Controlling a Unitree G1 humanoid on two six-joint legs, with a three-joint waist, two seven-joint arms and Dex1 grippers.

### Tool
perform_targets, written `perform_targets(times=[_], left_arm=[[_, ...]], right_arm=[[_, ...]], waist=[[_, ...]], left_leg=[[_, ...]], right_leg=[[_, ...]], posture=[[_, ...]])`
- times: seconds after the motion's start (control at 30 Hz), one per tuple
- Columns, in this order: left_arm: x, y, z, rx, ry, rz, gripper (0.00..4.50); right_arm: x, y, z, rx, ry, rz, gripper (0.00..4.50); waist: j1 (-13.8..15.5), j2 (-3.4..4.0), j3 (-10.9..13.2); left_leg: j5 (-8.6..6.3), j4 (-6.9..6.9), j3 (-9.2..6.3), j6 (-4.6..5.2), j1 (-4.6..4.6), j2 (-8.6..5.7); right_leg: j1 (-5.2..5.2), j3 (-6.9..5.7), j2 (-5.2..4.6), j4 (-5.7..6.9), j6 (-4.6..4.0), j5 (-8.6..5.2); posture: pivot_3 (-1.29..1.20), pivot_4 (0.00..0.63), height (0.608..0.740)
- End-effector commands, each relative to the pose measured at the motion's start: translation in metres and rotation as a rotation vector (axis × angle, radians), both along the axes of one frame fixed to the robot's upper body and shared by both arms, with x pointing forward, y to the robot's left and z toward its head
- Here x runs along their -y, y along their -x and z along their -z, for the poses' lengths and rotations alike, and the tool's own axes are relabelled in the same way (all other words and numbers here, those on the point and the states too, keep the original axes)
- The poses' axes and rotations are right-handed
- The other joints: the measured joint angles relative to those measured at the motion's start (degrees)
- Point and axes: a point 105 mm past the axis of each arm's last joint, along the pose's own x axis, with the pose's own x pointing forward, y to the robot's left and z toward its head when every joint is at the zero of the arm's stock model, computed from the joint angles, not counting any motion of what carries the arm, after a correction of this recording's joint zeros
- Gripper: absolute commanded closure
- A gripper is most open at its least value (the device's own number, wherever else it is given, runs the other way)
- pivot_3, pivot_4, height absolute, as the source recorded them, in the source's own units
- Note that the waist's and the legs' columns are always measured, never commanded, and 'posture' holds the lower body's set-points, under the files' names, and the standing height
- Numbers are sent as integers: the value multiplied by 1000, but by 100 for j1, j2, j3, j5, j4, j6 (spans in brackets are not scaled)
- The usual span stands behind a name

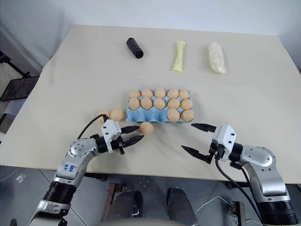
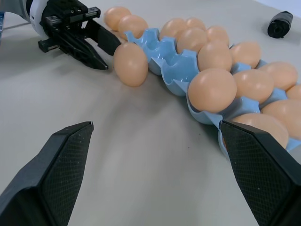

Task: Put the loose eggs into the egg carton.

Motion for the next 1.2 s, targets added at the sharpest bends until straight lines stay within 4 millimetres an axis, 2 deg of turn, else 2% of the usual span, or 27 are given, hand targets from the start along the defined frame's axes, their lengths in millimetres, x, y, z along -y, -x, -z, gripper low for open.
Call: perform_targets(times=[0.03, 0.17, 0.43, 0.53, 0.7, 0.73, 0.83, 0.97, 1.2], left_arm=[[7, 3, -8, 28, 30, 18, 1235], [14, 3, -6, 25, 36, 22, 16], [27, -9, 1, 6, 31, -30, 16], [31, -7, 1, 8, 50, -18, 590], [19, 0, -12, 54, 63, -4, 2200], [18, 2, -17, 66, 72, 14, 2336], [22, -1, -37, 124, 94, 52, 2372], [38, -17, -58, 190, 94, 85, 2372], [64, -40, -60, 208, 77, 157, 2372]], right_arm=[[1, 3, -12, 48, -19, 3, 0], [0, 4, -12, 41, -17, -3, 0], [-1, 7, -13, 30, -15, -9, 0], [0, 8, -13, 25, -13, -4, 0], [0, 10, -13, 24, -11, 11, 0], [0, 10, -12, 24, -11, 13, 0], [1, 11, -12, 23, -12, 20, 0], [2, 10, -11, 27, -15, 38, 0], [4, 10, -11, 41, -28, 77, 0]], waist=[[3, 0, 0], [5, 0, 0], [9, 0, 0], [11, 0, 0], [-4, 0, 0], [-6, 0, 0], [3, 0, 0], [110, -1, 1], [147, -2, 1]], left_leg=[[0, 0, 0, 0, 0, 0], [0, 3, 1, 0, 0, -1], [1, 4, 0, 1, 1, -1], [3, 5, 0, 4, 1, -2], [3, 1, 0, 3, 1, -1], [3, 1, 0, 3, 1, -1], [5, 4, -1, 0, 1, -1], [18, 6, -4, 3, 0, -4], [21, 5, 3, 7, 0, -10]], right_leg=[[0, 0, 0, -1, 0, 0], [1, 0, -1, 0, 1, 1], [2, 0, 0, 2, 2, 1], [3, 0, 0, 2, 5, 3], [3, 1, 0, -1, 5, 3], [3, 1, 1, -1, 5, 3], [3, 0, 0, 1, 3, 4], [7, -1, 0, -5, 4, 20], [10, 0, 2, -15, 10, 28]], posture=[[0, 150, 740], [0, 150, 740], [0, 150, 740], [0, 150, 740], [0, 150, 740], [0, 150, 740], [0, 150, 740], [0, 150, 740], [0, 150, 740]])
